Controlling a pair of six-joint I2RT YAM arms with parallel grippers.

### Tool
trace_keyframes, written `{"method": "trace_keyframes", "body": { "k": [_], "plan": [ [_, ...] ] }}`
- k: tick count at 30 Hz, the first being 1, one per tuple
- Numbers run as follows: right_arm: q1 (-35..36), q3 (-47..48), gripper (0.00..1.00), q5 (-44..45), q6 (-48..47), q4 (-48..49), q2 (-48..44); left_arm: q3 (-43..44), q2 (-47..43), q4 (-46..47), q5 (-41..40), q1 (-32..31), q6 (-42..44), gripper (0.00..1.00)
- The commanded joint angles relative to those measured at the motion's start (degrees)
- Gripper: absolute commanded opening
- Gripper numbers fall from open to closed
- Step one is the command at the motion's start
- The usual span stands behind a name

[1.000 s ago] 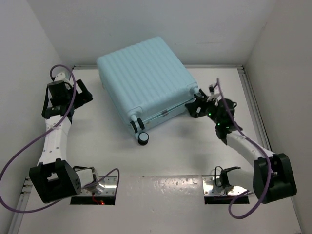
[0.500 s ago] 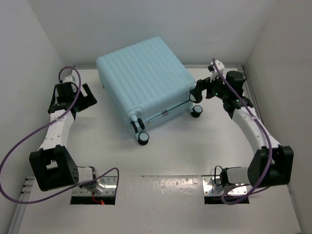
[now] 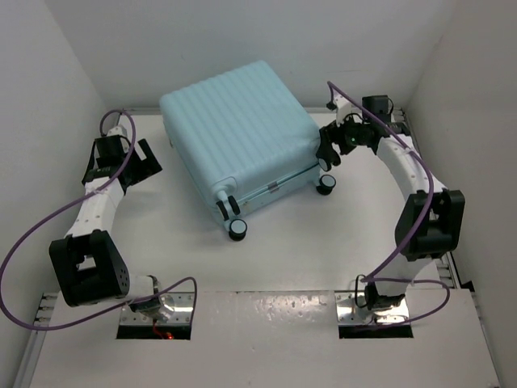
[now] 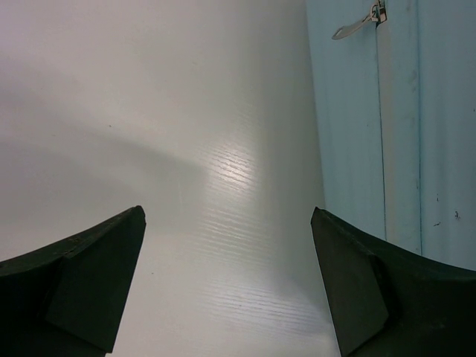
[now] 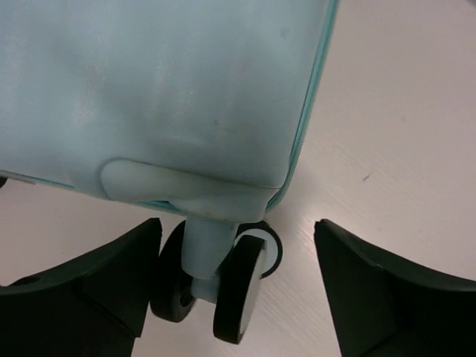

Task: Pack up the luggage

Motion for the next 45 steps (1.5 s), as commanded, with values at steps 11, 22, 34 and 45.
{"method": "trace_keyframes", "body": {
  "k": [11,22,34,45],
  "plan": [
    [-0.3,9.3,0.36,-2.7,-9.3,-13.3,7.2,2.3,0.2,2.3,0.7,0.2,-0.9,0.99],
    [-0.4,8.9,0.00,-0.5,-6.3,-2.0,-0.9,0.1,0.2,3.3,1.3,0.2,-2.0,0.99],
    [1.3,12.6,0.00,3.9,-8.3,-0.2,-3.0,0.6,1.3,3.3,1.3,0.2,-2.0,0.99],
    [0.5,7.5,0.44,7.7,-9.6,1.1,-2.1,0.6,0.6,3.9,1.2,-1.4,-2.0,0.99]
  ]
}}
